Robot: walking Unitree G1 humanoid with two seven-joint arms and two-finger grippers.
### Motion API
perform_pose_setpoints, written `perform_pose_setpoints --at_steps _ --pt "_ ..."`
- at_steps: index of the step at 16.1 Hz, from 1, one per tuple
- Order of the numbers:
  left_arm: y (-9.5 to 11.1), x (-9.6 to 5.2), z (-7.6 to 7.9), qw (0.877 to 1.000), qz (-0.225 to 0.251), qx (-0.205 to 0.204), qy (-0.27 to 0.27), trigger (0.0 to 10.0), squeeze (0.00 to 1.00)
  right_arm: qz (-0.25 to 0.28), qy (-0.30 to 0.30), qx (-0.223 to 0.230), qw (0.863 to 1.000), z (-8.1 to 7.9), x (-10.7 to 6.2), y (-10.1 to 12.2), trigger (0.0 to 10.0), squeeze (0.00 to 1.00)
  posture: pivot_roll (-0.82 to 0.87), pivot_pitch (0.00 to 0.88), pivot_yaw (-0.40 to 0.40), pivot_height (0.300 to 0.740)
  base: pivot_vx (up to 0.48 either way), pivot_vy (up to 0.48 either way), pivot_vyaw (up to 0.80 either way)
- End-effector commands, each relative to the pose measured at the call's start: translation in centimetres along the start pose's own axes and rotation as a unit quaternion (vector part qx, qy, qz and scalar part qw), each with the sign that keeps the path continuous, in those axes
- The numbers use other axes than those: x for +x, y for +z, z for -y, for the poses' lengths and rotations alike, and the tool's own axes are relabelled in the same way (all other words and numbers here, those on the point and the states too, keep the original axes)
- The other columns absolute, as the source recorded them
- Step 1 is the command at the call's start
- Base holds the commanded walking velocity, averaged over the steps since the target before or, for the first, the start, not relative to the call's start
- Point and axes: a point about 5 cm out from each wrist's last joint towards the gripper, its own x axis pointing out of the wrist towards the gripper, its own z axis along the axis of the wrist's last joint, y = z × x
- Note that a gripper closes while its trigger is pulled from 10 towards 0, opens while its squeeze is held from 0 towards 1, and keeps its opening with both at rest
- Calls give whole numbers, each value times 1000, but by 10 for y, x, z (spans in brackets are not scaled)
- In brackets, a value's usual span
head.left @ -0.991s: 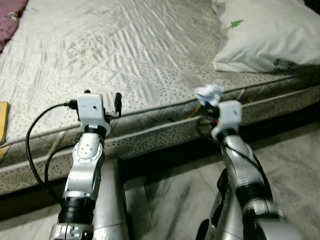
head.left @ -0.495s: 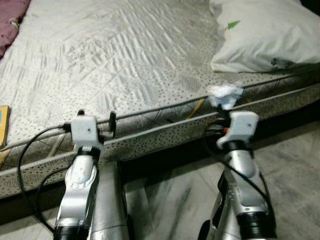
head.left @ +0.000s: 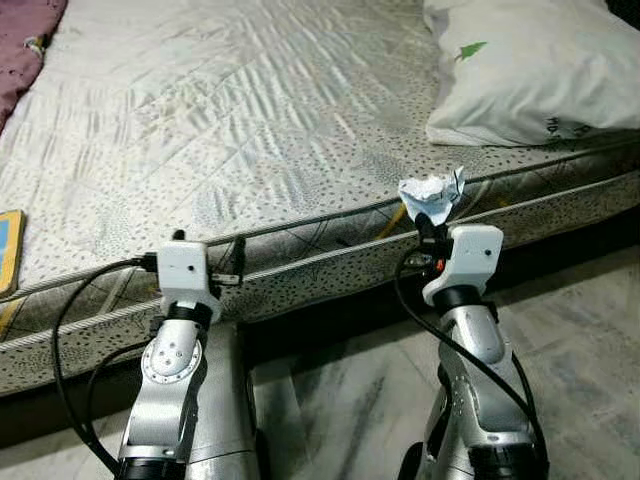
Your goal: Clean up the room
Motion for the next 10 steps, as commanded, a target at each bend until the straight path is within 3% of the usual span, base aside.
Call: perform_pose_setpoints --at_steps 1,6,10 --pt "2 -1 -3 1000 -1 4 2 10000 0 2 1 7 1000 -2 -1 3 10000 0 2 0 64 402 0 0 0" --pt "1 -1 -2 1000 -2 8 -1 10000 0 9 -2 17 1000 -4 4 8 10000 0 3 0 71 455 0 0 0" --pt "1 -1 -2 1000 -2 8 -1 10000 0 9 -2 17 1000 -4 4 8 10000 0 3 0 71 455 0 0 0"
